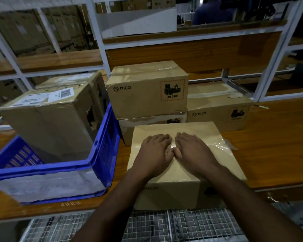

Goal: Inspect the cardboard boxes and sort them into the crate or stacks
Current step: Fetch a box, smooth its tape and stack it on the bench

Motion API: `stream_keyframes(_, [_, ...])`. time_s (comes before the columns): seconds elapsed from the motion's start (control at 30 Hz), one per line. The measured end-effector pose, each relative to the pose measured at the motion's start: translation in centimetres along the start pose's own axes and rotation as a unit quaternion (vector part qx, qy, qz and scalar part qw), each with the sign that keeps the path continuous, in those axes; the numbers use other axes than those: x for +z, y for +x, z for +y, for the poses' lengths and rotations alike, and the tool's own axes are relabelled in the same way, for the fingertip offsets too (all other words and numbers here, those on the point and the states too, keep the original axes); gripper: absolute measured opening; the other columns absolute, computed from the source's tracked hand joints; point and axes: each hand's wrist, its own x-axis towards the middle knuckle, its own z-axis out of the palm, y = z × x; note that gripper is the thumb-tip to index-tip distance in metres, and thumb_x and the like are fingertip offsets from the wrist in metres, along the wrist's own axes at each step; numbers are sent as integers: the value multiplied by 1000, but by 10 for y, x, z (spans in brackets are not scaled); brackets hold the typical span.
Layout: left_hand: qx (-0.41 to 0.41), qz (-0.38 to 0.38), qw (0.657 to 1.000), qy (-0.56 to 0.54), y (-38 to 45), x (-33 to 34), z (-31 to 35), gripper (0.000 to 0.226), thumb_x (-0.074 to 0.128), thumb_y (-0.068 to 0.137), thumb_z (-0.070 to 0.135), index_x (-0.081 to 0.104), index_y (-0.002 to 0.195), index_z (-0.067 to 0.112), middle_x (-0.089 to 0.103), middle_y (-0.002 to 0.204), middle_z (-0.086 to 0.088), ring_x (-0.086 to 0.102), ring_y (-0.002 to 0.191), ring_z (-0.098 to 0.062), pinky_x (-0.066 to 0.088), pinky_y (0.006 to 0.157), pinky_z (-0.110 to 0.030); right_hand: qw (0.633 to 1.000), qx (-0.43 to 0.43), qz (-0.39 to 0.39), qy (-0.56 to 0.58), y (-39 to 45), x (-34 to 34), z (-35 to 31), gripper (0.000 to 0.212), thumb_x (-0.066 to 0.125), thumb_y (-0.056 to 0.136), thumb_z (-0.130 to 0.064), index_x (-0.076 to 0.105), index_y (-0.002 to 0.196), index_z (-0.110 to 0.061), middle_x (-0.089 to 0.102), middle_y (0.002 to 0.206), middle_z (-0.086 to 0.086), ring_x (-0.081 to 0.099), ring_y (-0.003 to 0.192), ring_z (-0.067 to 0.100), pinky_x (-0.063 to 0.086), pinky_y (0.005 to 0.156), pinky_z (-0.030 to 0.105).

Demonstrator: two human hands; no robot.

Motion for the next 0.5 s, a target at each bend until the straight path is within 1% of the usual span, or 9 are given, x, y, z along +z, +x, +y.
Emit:
stream_keyframes(0.1, [-16, 8, 1000, -16, 0, 1, 1, 54, 38, 104, 43, 43, 152, 21, 39, 160, 2, 30, 148, -13, 20, 124, -39, 999, 5, 35, 1, 5, -1, -2, 45, 44, 101, -39, 54, 139, -18, 52, 147, 1, 44, 135, 13, 25, 115, 30])
stream_keyframes(0.13, [-33, 9, 999, -13, -1, 1, 1, 57, 38, 103, 45, 39, 154, 19, 36, 162, 0, 26, 150, -14, 17, 125, -40, 999, 11, 39, 5, 5, 2, -2, 47, 43, 101, -41, 53, 140, -17, 51, 148, 2, 43, 135, 14, 24, 116, 30])
stream_keyframes(0.2, [-83, 4, 997, 6, -1, 2, -2, 65, 34, 104, 50, 28, 158, 15, 26, 166, -2, 16, 154, -15, 10, 127, -43, 999, 36, 27, 9, 6, 9, 0, 60, 37, 102, -49, 39, 151, -14, 36, 158, 4, 29, 146, 15, 16, 122, 34])
stream_keyframes(0.27, [-120, -7, 992, 29, 0, 2, -6, 71, 28, 103, 55, 22, 160, 14, 19, 168, -2, 11, 155, -14, 6, 127, -47, 997, 76, 16, 4, 7, 14, 5, 71, 29, 101, -59, 28, 156, -13, 25, 164, 4, 19, 151, 16, 10, 125, 39])
stream_keyframes(0.37, [-147, -10, 989, 34, 0, 2, -7, 75, 27, 101, 61, 20, 161, 17, 17, 169, 1, 9, 156, -12, 2, 126, -50, 994, 107, 19, -8, 8, 16, 12, 76, 23, 99, -63, 29, 156, -13, 24, 164, 4, 17, 152, 16, 8, 125, 42])
stream_keyframes(0.43, [-152, -8, 988, 36, 1, 1, -7, 75, 28, 101, 62, 21, 161, 17, 17, 169, 1, 9, 155, -12, 1, 126, -49, 995, 102, 16, -12, 12, 14, 15, 76, 24, 99, -63, 30, 155, -13, 25, 164, 4, 19, 151, 16, 9, 125, 41])
stream_keyframes(0.5, [-144, -7, 989, 37, 2, 0, -9, 75, 30, 100, 63, 23, 160, 18, 19, 168, 1, 11, 155, -12, 4, 126, -50, 996, 90, 12, -19, 14, 11, 17, 74, 26, 99, -63, 34, 154, -13, 28, 163, 4, 22, 150, 16, 12, 124, 40])
